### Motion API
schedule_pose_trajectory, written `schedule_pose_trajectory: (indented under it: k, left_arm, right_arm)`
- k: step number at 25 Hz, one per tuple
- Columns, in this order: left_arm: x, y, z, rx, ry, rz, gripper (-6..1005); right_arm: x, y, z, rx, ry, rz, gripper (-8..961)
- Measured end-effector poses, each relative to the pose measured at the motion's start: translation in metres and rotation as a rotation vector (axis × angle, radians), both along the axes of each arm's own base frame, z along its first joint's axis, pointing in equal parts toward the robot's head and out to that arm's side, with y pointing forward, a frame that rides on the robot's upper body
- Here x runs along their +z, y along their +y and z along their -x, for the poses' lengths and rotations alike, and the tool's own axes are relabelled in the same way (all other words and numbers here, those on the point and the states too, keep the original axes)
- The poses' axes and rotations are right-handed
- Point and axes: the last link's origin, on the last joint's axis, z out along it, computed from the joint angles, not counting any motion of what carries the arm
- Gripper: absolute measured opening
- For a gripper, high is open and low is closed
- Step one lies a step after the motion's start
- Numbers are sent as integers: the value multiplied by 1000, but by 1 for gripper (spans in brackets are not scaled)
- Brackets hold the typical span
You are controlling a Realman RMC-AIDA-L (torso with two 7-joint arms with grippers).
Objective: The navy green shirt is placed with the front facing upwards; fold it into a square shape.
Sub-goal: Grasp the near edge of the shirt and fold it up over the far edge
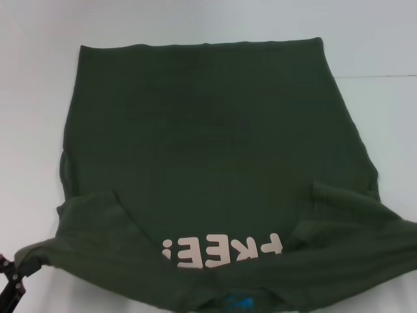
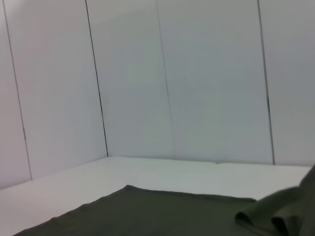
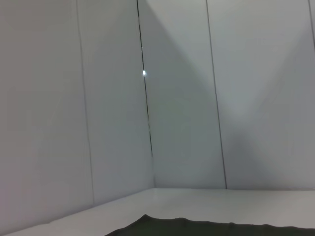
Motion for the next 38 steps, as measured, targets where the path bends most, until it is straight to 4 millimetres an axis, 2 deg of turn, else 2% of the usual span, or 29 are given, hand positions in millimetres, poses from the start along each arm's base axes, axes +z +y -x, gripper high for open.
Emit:
schedule_pose_trajectory:
  k: [7, 17, 24, 28, 38]
  left_arm:
    - [-6, 12, 1, 50, -27, -8, 30]
    - [-4, 34, 13, 198, -69, -80, 29]
    - [-14, 70, 17, 303, -88, -106, 29]
    - [-17, 84, 15, 314, -82, -111, 29]
    - [-22, 146, 7, 420, -71, -174, 29]
  right_arm:
    - [-3, 16, 0, -32, 45, 40, 31]
    - [9, 54, -9, -133, 99, 60, 31]
    - [10, 92, -7, -168, 92, 87, 30]
    - [9, 111, -5, -180, 69, 86, 30]
    - [10, 166, 6, -238, 45, 102, 31]
